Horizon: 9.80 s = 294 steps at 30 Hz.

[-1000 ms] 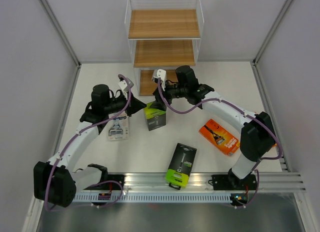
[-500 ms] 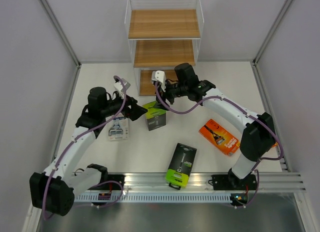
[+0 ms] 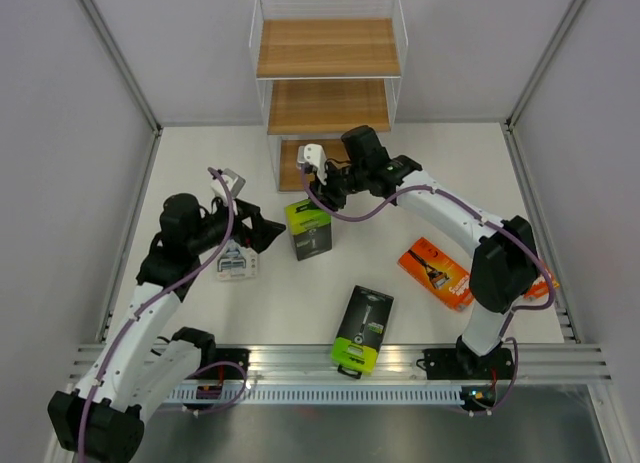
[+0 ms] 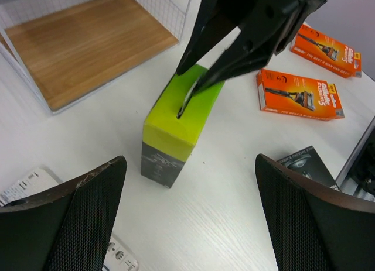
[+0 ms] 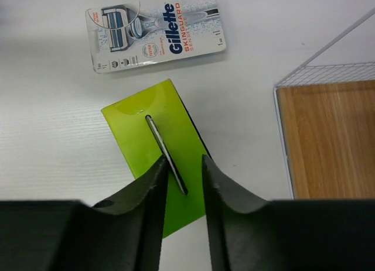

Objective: Place and organize the shaving razors onto the shelf

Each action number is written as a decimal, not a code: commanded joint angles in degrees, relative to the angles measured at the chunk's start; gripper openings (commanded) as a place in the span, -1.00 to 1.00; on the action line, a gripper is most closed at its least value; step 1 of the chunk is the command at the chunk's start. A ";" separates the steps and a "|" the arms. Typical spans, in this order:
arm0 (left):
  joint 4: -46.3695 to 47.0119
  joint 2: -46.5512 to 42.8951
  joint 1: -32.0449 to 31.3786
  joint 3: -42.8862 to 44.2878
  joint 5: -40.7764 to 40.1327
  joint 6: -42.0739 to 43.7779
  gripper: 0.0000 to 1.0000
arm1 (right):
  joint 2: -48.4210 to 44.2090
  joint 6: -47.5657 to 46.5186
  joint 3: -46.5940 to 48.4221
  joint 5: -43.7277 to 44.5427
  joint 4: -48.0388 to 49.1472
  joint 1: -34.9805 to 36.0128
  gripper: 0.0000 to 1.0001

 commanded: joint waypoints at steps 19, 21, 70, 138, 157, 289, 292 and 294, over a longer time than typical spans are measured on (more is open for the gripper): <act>-1.82 2.61 -0.16 -1.70 -19.00 -13.35 0.94 | -1.00 12.53 3.91 19.20 12.73 0.73 -0.99; -1.82 2.00 -0.16 -2.22 -21.19 -14.66 0.94 | 1.46 13.76 6.64 20.79 12.55 0.73 -0.99; 17.95 14.21 -0.16 -12.16 -16.46 -24.07 0.92 | 11.84 27.13 3.58 50.50 53.24 5.48 -0.99; 0.46 12.55 2.48 -7.41 -21.73 -31.64 0.77 | 11.92 49.72 -22.35 63.77 68.27 10.49 0.95; -2.88 6.13 3.98 -8.55 -24.54 -26.63 0.82 | 22.92 38.67 -15.33 60.97 73.29 10.49 0.53; -0.68 11.74 -36.26 -8.55 -21.11 -39.18 0.75 | -65.03 67.46 -56.01 32.93 -6.07 -1.99 0.48; -1.90 14.11 -41.10 -8.55 -22.60 -43.58 0.74 | -69.53 70.46 -59.87 31.69 -7.31 -1.91 0.44; -2.87 14.74 -44.00 -8.47 -24.88 -46.74 0.72 | -69.81 71.86 -62.06 30.12 -5.31 -1.90 0.42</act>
